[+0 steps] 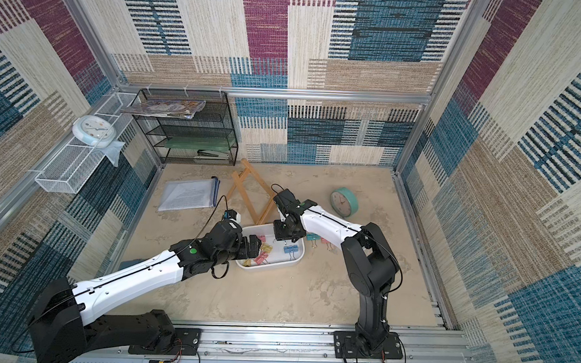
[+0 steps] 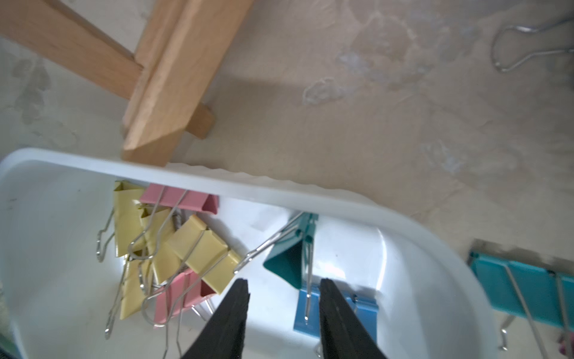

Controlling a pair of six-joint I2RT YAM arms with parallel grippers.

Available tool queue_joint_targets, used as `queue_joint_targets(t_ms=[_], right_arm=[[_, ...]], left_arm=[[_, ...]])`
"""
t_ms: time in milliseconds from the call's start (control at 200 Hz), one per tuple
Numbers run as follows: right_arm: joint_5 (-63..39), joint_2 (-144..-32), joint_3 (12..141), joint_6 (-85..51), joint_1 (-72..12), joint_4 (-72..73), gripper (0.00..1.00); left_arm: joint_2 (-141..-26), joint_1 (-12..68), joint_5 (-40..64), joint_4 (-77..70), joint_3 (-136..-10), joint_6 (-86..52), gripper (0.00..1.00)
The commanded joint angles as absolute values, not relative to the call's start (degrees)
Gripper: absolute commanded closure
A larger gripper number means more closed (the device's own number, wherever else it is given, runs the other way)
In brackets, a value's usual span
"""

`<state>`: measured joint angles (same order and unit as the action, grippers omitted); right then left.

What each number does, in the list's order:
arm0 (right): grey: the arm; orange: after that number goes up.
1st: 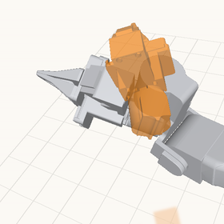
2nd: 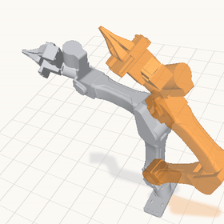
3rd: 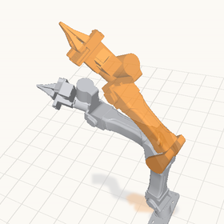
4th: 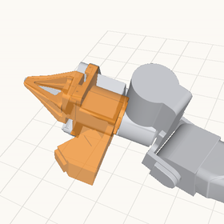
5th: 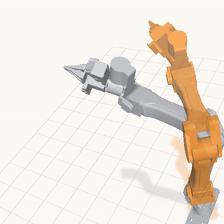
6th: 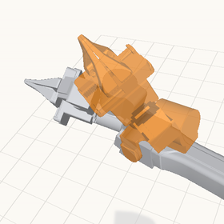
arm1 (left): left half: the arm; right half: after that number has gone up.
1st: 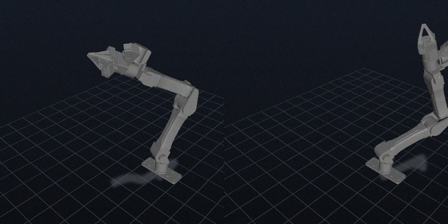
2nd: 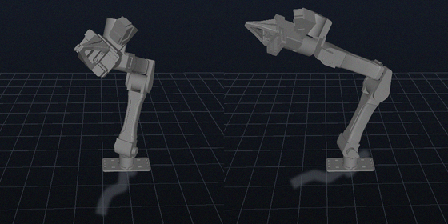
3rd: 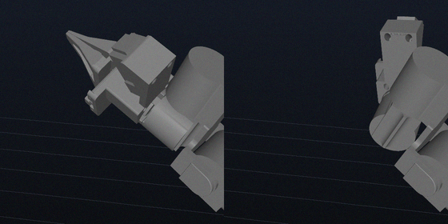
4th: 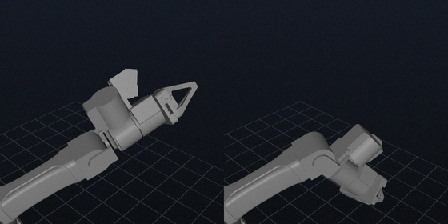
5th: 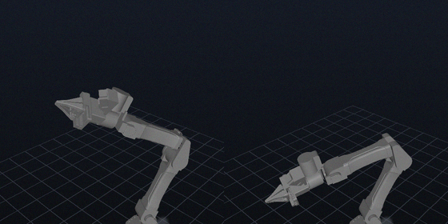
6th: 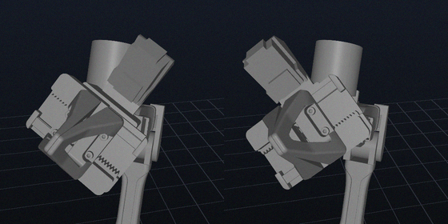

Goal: Take out the binder clips from the storage box
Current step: Pick up the binder clip from the storage box, then place the binder clip at the center of the board.

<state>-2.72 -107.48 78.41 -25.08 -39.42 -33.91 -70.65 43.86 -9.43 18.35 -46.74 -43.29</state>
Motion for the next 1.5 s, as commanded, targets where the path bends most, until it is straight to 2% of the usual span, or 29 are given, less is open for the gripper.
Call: queue_joint_targets(t_ms=[0, 110, 215, 401, 581, 681, 957, 1082, 1272, 1497], right_arm=[[-1.83, -106.12, 77.47, -25.05, -39.84, -33.12, 0.57], [-1.23, -107.31, 77.16, -22.57, -39.98, -34.24, 0.61], [-0.08, -109.03, 77.7, -21.44, -40.25, -35.68, 0.7], [1.08, -110.64, 77.85, -20.44, -40.7, -35.25, 0.74], [1.64, -110.89, 77.7, -20.0, -40.96, -35.03, 0.92], [2.12, -109.0, 77.7, -20.27, -41.05, -35.08, 0.99], [2.96, -94.3, 69.45, -23.24, -39.56, -29.68, 1.0], [3.1, -84.66, 62.42, -26.5, -34.29, -26.15, 1.0], [0.23, -76.62, 54.76, -31.06, -19.2, -26.92, 1.0], [-19.52, -75.24, 44.65, -37.31, -5.04, -11.76, 1.0]], left_arm=[[-70.15, 43.77, -10.01, 17.98, -46.35, -42.88, 0.01], [-70.37, 43.77, -9.8, 17.84, -46.58, -42.64, 0.01], [-70.64, 43.77, -9.55, 17.76, -46.91, -42.71, 0.01], [-70.58, 43.77, -9.31, 17.68, -46.76, -43.08, 0.01], [-70.33, 43.77, -9.4, 17.98, -46.81, -43.04, 0.01], [-70.27, 43.76, -9.53, 18.02, -46.87, -43.01, 0.01], [-70.11, 43.76, -8.21, 17.08, -47.53, -42.74, 0.01], [-70.55, 43.7, -5.04, 14.22, -47.69, -42.64, 0.01], [-74.91, 43.89, 1.63, 11.52, -51.01, -42.23, 0.01], [-79.39, 45.29, 4.16, 10.51, -54.95, -41.9, 0.01]])
